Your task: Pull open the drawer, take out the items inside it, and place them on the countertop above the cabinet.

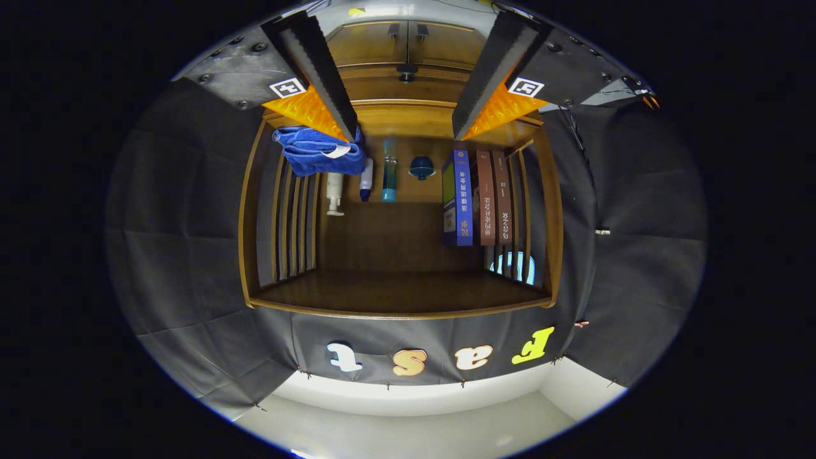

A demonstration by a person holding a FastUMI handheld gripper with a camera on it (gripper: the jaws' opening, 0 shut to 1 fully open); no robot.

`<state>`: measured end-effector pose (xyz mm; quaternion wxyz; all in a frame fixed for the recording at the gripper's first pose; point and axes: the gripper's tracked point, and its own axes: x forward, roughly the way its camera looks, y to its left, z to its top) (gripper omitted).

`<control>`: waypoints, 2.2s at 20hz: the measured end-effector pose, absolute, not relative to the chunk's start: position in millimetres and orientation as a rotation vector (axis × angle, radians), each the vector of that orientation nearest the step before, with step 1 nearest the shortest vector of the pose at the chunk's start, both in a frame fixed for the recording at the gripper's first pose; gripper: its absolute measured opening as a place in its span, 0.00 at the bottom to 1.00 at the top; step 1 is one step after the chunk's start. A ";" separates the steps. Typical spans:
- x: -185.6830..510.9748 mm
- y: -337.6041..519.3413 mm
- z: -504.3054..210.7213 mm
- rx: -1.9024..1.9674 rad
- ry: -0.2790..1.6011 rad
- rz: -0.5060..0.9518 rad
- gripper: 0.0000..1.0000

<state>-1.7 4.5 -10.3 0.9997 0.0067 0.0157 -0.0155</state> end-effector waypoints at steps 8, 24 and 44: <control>-5.1 1.0 -13.3 0.027 0.035 -0.041 0.99; 36.5 -0.3 -105.3 0.056 0.205 -0.039 0.99; 104.6 16.8 -246.0 0.088 0.472 -0.038 0.75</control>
